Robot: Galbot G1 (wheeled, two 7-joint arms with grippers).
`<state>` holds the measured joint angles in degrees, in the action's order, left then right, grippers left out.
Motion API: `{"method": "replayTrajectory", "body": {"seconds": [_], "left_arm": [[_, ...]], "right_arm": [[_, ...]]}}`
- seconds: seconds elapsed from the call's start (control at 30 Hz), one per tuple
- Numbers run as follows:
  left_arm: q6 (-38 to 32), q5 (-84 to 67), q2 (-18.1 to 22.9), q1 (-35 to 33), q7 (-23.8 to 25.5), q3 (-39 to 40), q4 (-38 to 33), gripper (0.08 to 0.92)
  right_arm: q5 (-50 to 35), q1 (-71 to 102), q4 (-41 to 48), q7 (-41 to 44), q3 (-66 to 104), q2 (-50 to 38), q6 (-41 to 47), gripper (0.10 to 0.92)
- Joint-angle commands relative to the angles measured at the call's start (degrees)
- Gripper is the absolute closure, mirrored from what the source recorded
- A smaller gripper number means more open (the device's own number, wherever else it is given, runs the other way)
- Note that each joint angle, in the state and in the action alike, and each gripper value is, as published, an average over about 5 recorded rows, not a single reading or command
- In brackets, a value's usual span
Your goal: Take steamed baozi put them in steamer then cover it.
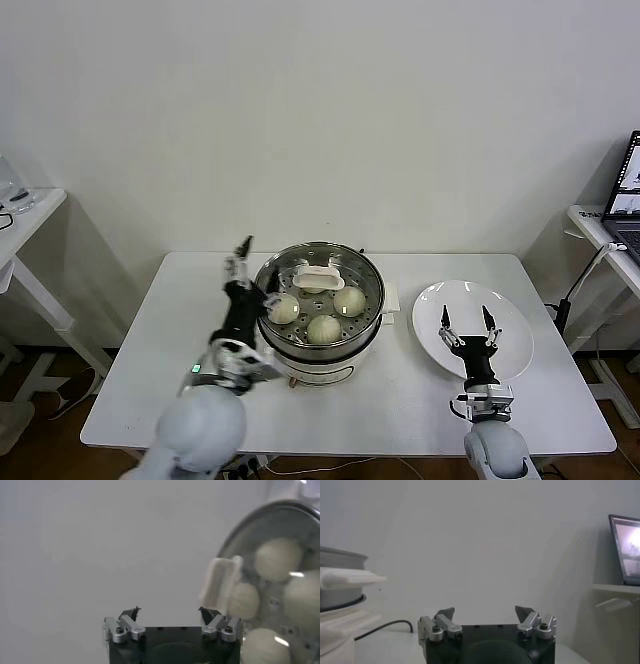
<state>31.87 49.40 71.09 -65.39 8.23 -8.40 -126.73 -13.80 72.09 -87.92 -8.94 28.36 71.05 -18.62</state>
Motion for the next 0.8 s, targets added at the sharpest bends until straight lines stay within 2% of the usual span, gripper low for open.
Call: {"method": "replayTrajectory", "body": {"seconds": [0.03, 0.17, 0.27, 0.5, 0.8], "left_arm": [[-23.6, -52.2, -2.4, -9.5, -11.5, -25.9, 9.6, 0.177], [-35.7, -53.7, -1.3, -10.8, -6.9, -25.9, 18.3, 0.177], [-40.3, -53.7, 0.1, -11.4, -5.4, -25.2, 21.9, 0.177], [-45.3, -53.6, 2.3, -13.2, -3.8, -25.4, 24.1, 0.177], [-49.3, -52.4, 2.8, -14.9, -3.4, -26.2, 25.6, 0.177]], "right_arm": [[-8.9, 0.7, -2.6, -0.9, 0.1, -1.3, 4.8, 0.203], [-10.0, 1.4, -3.5, -0.8, 0.0, -1.8, 6.3, 0.203], [-9.5, 2.0, -3.6, -1.1, 0.2, -1.7, 6.9, 0.203], [-9.5, 4.2, -5.1, -1.4, 1.6, -1.5, 7.5, 0.203], [-8.8, 6.4, -7.2, -0.8, 1.8, -0.6, 8.1, 0.203]]}}
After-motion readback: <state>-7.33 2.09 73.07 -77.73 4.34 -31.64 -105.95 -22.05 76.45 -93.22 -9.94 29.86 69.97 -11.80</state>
